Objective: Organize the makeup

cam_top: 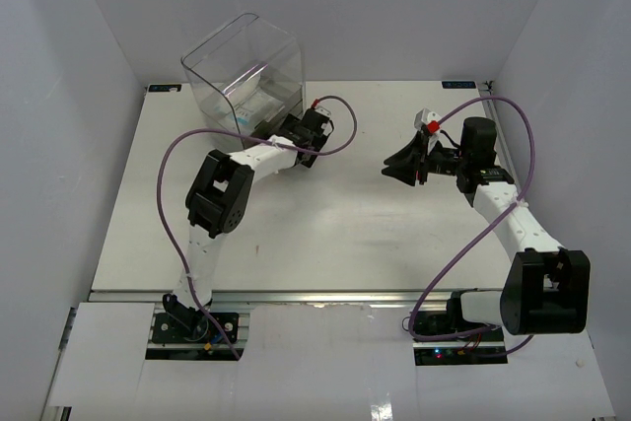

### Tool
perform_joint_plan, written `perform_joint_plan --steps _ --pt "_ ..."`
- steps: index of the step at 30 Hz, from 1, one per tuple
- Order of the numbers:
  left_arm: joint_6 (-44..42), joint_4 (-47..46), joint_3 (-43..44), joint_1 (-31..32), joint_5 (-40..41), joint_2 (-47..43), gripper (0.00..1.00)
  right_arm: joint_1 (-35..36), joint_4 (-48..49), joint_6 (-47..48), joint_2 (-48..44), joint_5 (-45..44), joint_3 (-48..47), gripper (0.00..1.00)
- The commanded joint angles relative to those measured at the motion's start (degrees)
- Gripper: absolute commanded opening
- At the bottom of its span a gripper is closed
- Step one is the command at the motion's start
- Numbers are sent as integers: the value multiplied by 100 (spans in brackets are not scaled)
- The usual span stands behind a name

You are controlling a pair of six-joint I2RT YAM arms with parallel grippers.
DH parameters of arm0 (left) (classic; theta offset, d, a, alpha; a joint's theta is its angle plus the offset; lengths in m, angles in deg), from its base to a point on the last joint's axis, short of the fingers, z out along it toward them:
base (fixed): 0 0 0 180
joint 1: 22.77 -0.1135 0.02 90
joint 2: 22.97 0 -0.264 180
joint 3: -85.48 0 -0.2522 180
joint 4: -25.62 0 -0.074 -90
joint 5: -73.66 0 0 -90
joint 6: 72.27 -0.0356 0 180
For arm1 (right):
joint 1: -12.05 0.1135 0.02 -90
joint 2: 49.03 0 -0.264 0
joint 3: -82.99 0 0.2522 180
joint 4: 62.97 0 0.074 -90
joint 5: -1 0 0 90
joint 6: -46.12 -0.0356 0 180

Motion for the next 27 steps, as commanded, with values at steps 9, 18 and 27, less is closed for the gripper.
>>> perform_joint_plan --steps 9,18,27 --pt "508 115 -860 207 -2703 -1954 98 -189 -450 459 -139 -134 -36 49" --pt "1097 -1712 -3936 38 -5911 -5477 98 -324 -1358 1121 -638 -1473 165 90" --pt "1338 -1636 -5449 -308 -5419 -8315 98 -617 -1586 326 -1045 -2095 243 90"
